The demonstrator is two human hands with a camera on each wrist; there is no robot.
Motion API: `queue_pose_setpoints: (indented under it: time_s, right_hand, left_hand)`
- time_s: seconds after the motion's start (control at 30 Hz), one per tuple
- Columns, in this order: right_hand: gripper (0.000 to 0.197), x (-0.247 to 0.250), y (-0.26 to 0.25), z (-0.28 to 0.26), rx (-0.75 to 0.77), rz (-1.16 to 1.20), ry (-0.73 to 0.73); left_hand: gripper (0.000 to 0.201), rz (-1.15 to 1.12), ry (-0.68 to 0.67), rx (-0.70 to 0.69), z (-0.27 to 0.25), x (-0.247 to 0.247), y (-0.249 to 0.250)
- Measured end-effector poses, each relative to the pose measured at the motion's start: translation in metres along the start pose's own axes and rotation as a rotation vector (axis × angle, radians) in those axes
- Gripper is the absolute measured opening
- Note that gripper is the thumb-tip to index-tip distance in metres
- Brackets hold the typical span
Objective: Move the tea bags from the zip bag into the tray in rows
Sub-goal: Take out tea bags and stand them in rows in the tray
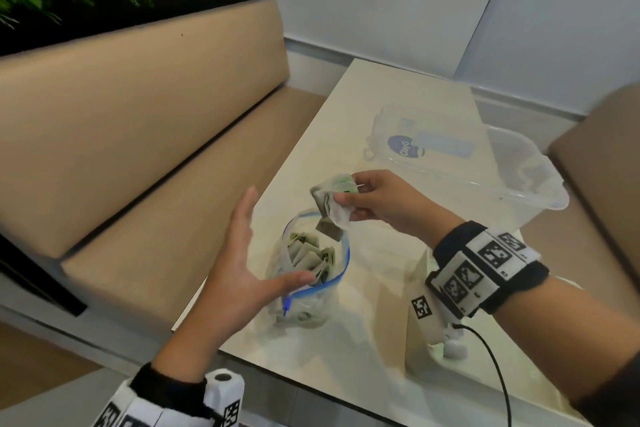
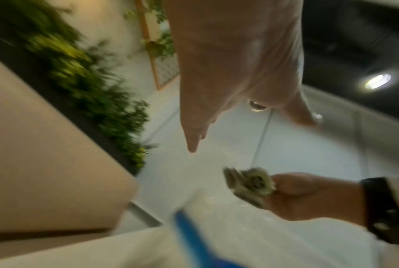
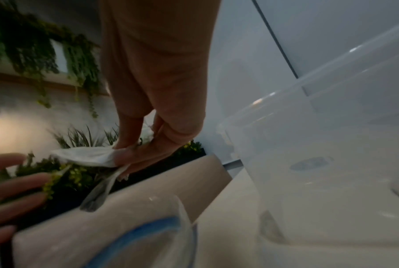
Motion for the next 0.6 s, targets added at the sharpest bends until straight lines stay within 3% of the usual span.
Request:
queue_pose_setpoints:
  time_s: [0.2,0.4,0.6]
  right_hand:
    - [0.026,0.015,-0.035,-0.049,0.055,0.128,0.01]
    - [0.024,0.061,-0.029,-0.107,0.061,-0.072,0.195]
    - [0.031,0.082,-0.006,-0.154,-0.051,-0.048,0.147]
  left_hand:
    - [0.109,-0.21,-0.301,0.136,0.011,-0.095,0.034]
    - [0.054,-0.557,-0.523,0.347,0.005,-0.168,0.034]
    - [0.045,-0.659,-0.696,0.472,-0.007,-0.214,0.034]
Point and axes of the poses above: each hand's wrist, its own z-axis towards the middle knuckle, its own x-axis out of the back of the hand, y = z × x, the point moved 9 cm from there along z, towards the middle knuckle, and after that the axes turned 11 degrees about x, right-handed, at the moved point
